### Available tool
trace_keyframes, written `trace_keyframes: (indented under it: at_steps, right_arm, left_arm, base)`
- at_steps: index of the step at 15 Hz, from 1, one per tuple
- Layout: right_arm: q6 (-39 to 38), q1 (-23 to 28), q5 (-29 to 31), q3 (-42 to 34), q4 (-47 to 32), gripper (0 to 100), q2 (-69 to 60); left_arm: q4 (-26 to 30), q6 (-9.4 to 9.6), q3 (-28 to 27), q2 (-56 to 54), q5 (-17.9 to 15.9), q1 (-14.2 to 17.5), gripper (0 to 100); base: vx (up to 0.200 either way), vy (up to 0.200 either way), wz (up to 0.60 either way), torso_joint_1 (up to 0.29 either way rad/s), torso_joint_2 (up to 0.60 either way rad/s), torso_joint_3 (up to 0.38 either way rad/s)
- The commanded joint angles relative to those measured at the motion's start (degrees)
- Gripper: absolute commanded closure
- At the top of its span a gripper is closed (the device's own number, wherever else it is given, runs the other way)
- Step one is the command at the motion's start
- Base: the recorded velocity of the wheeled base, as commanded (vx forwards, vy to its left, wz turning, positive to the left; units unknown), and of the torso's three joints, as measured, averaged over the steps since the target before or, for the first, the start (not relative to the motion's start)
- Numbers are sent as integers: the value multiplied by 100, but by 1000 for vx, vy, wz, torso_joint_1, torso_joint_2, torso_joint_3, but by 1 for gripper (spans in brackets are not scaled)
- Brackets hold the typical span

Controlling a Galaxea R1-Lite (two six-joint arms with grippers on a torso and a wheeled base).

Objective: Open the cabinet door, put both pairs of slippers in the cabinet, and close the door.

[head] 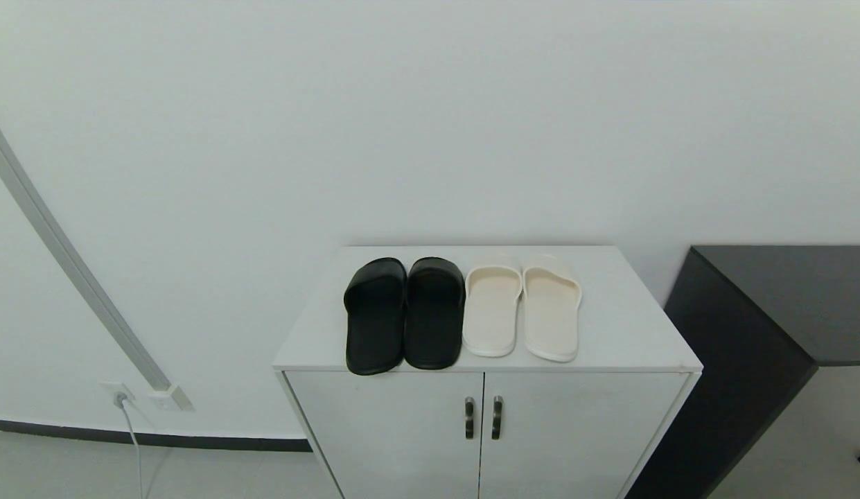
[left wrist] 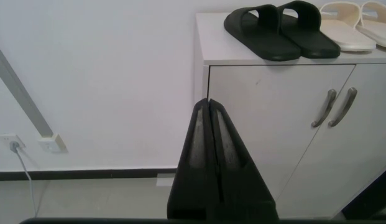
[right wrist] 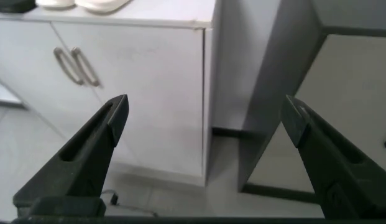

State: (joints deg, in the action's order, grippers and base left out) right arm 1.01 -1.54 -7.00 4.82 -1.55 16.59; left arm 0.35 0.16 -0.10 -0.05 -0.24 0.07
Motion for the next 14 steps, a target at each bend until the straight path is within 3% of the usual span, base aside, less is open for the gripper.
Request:
trace_keyframes:
  at_steps: [1,5,7,11,12,14]
  right_arm:
    - [-5,-31,-320,450,278,0,1479]
    - [-171,-550,-320,687,1095,0,2902]
    - [-690,-1297,-100,1399,1245,0,3869]
    - [-1420,-2694,963,2287,1438,0,4985]
    - [-1622,-3248,1447,2691,1623,0,5565]
    - [-1912,-3828,2150,3412,1798,0,6444]
  left_arm:
    - [0,2,1,5,-2,1,100]
    - [0,-16,1,5,7,1,100]
    - [0,-7,1,5,7,1,100]
    - [0,-16,1,5,16,1,100]
    - [0,-16,1,5,16,1,100]
    - [0,-16,1,5,16,1,100]
  base:
    - [0,0,0,0,0,0]
    - [0,0,0,0,0,0]
    - [0,0,0,0,0,0]
    - [0,0,0,0,0,0]
    - [0,0,0,0,0,0]
    - [0,0,0,0,0,0]
